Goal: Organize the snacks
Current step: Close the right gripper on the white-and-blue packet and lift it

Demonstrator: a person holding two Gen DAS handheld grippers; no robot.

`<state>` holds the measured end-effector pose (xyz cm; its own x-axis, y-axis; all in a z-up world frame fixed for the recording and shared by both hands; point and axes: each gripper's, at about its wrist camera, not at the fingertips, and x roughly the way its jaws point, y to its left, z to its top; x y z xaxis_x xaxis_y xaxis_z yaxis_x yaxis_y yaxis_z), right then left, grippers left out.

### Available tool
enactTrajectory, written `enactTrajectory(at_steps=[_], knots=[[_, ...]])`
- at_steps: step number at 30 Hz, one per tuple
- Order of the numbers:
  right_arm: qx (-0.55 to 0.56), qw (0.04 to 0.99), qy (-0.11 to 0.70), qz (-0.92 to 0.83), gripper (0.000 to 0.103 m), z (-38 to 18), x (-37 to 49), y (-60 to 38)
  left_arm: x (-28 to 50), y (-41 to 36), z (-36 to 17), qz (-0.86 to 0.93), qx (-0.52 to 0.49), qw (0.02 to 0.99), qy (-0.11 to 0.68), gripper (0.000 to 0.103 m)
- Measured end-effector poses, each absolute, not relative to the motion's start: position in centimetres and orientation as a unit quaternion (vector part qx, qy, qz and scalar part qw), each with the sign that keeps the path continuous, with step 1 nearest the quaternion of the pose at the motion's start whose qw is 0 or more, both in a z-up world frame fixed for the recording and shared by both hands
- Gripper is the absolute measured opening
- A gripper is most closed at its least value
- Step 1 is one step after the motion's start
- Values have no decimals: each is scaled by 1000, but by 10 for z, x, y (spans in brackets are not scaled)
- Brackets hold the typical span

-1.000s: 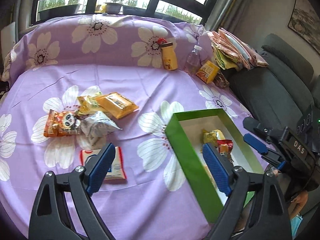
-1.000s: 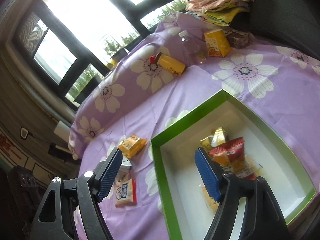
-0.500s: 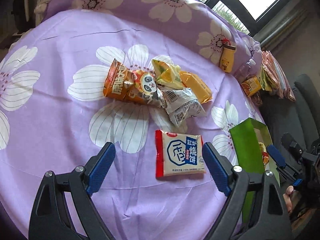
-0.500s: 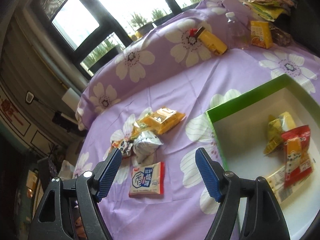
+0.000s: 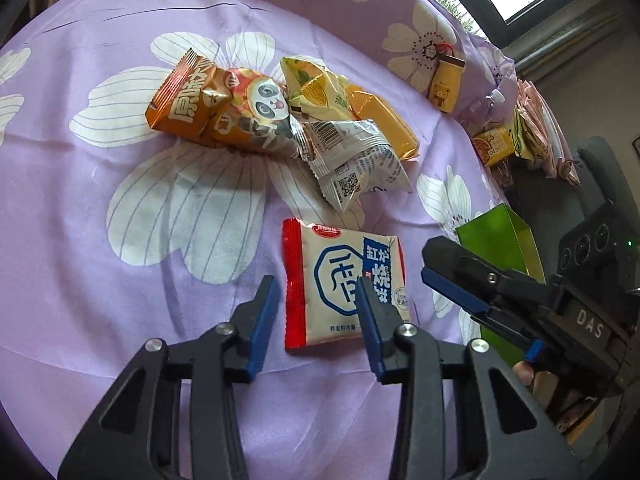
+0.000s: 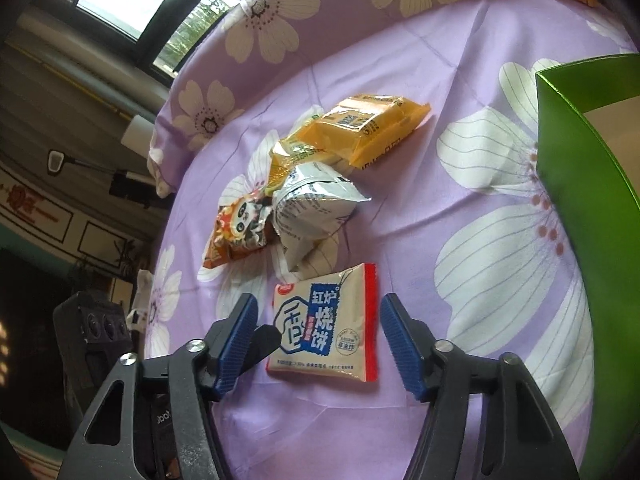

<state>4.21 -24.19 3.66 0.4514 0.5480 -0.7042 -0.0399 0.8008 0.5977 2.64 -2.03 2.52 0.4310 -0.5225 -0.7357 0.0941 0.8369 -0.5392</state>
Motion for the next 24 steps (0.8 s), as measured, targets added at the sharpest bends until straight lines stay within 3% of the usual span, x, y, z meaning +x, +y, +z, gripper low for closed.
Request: enactTrajectory(at_steps=[2,24], knots=[[263,803,505,177,48,28,45,-242,25,-23,26,-187,-205,822,497,38],[172,835,504,141,47,31,37,-213,16,-48,32,-193,-139,836,495,33]])
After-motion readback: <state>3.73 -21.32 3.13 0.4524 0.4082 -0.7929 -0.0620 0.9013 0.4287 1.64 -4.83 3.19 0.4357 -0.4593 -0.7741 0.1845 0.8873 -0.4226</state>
